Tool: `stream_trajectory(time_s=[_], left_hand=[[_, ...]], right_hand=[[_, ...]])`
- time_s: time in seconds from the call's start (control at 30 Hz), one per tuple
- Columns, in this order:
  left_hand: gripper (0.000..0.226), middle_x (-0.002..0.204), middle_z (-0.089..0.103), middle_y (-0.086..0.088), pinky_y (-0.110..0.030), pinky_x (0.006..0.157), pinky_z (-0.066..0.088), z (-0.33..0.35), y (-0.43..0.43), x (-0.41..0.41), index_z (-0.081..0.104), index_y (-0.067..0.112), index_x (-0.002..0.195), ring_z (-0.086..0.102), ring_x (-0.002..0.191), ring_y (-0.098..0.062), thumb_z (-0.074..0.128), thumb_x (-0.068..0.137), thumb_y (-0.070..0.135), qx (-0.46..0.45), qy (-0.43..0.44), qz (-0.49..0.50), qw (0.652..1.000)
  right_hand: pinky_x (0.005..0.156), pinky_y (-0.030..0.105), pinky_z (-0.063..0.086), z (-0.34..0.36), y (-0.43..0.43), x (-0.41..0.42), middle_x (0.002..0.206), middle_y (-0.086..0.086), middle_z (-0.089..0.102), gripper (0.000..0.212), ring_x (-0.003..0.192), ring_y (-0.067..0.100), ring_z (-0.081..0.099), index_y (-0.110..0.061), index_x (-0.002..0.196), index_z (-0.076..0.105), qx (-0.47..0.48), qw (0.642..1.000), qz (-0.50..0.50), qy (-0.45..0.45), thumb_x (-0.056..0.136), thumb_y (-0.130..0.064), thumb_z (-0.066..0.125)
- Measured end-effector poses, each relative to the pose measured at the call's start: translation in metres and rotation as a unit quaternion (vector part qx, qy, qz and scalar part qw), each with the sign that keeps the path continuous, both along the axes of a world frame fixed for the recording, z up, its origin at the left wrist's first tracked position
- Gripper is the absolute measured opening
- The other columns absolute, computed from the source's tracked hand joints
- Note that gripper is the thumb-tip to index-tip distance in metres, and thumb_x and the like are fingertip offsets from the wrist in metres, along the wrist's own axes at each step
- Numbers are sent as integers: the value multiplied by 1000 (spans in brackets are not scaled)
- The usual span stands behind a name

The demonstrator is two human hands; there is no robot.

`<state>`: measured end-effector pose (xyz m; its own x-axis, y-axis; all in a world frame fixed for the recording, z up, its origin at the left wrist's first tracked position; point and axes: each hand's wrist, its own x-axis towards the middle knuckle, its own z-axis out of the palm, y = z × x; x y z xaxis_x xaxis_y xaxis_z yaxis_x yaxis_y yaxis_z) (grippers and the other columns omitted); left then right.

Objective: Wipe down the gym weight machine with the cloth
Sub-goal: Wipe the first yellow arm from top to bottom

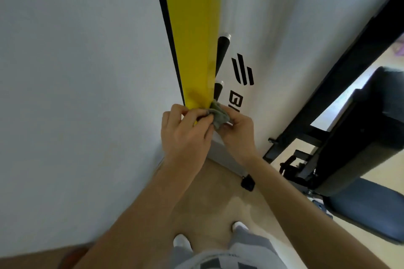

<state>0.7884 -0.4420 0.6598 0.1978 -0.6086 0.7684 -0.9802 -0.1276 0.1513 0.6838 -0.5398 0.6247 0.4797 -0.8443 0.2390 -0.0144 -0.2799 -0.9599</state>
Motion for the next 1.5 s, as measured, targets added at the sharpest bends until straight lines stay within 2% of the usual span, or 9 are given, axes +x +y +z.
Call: stream_trajectory(time_s=[0.13, 0.23, 0.33, 0.57, 0.87, 1.03, 1.17, 1.33, 1.5], left_hand=[[19, 97, 77, -7, -39, 73, 46, -16, 2, -32, 79, 8, 98, 63, 86, -28, 85, 81, 13, 58, -40, 81, 994], [17, 98, 75, -11, -48, 78, 56, -23, 3, -56, 78, 5, 100, 70, 89, -34, 76, 83, 7, 78, 51, 115, 989], [14, 90, 77, -8, -38, 73, 59, -31, -3, -72, 78, 9, 99, 71, 76, -23, 68, 92, 16, 42, 144, 157, 976], [26, 109, 69, 15, -7, 84, 50, -21, -35, -114, 69, 24, 122, 66, 91, 6, 66, 97, 17, -147, 496, 210, 830], [36, 114, 74, 8, -32, 97, 57, -13, -75, -111, 64, 14, 134, 70, 107, -10, 66, 98, 14, -349, 597, 184, 698], [46, 89, 71, 30, -23, 88, 56, -42, -88, -92, 59, 22, 141, 70, 94, 1, 69, 96, 26, -332, 603, 239, 685], [47, 93, 67, 30, -8, 83, 51, -64, -86, -89, 57, 19, 144, 65, 90, 14, 67, 98, 22, -286, 604, 270, 694], [44, 105, 74, 4, -34, 95, 58, -86, -81, -88, 57, 19, 143, 70, 97, -7, 63, 100, 22, -209, 633, 281, 691], [30, 99, 74, 5, -33, 89, 60, -81, -74, -92, 66, 15, 129, 71, 92, -9, 63, 100, 20, -200, 647, 253, 691]], right_hand=[[102, 51, 52, -18, -17, -10, 126, 10, 69, 40, 118, 21, 65, -7, 130, 65, 8, 995, 94, 29, 90, -2, 70], [99, 46, 55, -23, -37, -18, 119, 10, 72, 34, 113, 21, 68, -4, 122, 70, 37, 988, 140, 48, 90, 4, 69], [93, 30, 58, -14, -49, -21, 110, 5, 75, 30, 104, 12, 70, -4, 119, 71, 65, 985, 153, 35, 90, 4, 68], [84, 19, 55, 25, -72, -18, 108, 3, 72, 40, 100, 7, 69, -7, 121, 69, 58, 977, 203, 2, 85, 11, 63], [85, 30, 56, 31, -81, -12, 97, 1, 74, 24, 96, 17, 71, -4, 108, 59, 118, 955, 265, -66, 86, 2, 64], [96, 37, 56, -2, -77, -4, 115, 6, 72, 25, 110, 16, 68, -13, 123, 61, 82, 950, 301, -10, 98, -9, 62], [92, 26, 56, -24, -80, 1, 114, -5, 70, 28, 109, 4, 64, -16, 124, 64, 46, 959, 276, 39, 96, -10, 63], [87, 27, 56, -40, -81, -1, 117, -1, 63, 32, 101, 2, 61, -18, 123, 64, 6, 964, 240, 111, 91, -14, 69], [86, 43, 59, -33, -87, -6, 107, -3, 71, 31, 95, 10, 66, -16, 119, 67, 1, 959, 253, 128, 89, -14, 72]])
